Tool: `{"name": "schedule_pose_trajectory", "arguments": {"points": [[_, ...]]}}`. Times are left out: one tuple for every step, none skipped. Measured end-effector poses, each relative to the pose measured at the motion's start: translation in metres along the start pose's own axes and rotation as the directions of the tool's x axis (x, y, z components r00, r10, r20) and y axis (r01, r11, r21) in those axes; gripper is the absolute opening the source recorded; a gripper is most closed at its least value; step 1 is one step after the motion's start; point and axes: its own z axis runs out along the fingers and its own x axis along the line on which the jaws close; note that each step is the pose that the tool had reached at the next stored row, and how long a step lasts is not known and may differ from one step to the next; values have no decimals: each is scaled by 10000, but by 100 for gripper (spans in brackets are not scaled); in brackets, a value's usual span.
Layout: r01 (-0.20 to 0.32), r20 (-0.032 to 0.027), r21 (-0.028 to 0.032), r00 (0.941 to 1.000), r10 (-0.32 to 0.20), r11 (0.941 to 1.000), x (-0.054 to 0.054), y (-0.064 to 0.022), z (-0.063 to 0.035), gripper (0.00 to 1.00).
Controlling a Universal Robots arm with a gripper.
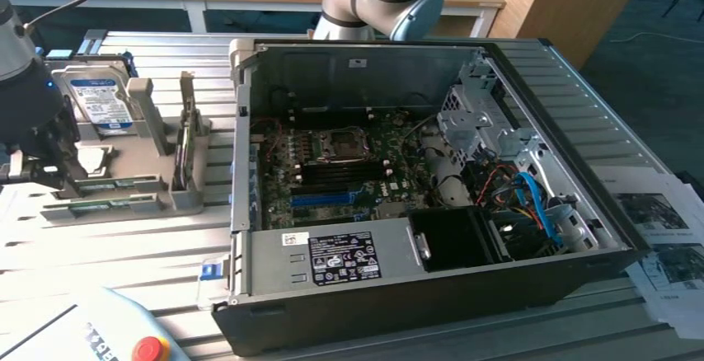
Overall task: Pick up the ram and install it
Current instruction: 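Pick up the ram and move it above insertion slot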
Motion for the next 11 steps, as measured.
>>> {"name": "schedule_pose_trajectory", "arguments": {"points": [[-1, 0, 0, 10000, 1, 10000, -1, 0, 0, 36], [-1, 0, -1, 10000, 1, 10000, -1, 0, -1, 36], [-2, 0, -1, 10000, 2, 10000, -1, 0, 3, 36], [-1, 0, 1, 10000, 1, 10000, -2, -1, 15, 36], [-1, 0, -1, 10000, 1, 10000, -2, -1, 32, 36], [-1, 0, -1, 10000, 1, 10000, -2, -1, 48, 36], [-2, -1, -1, 10000, 2, 10000, -2, -1, 64, 36], [-1, 0, -1, 10000, 1, 10000, -3, -1, 78, 36], [-1, 0, 0, 10000, 1, 10000, -3, -2, 90, 36], [-1, 0, -1, 10000, 1, 10000, -3, -2, 101, 36], [-1, 0, 0, 10000, 1, 10000, -3, -2, 108, 36]]}}
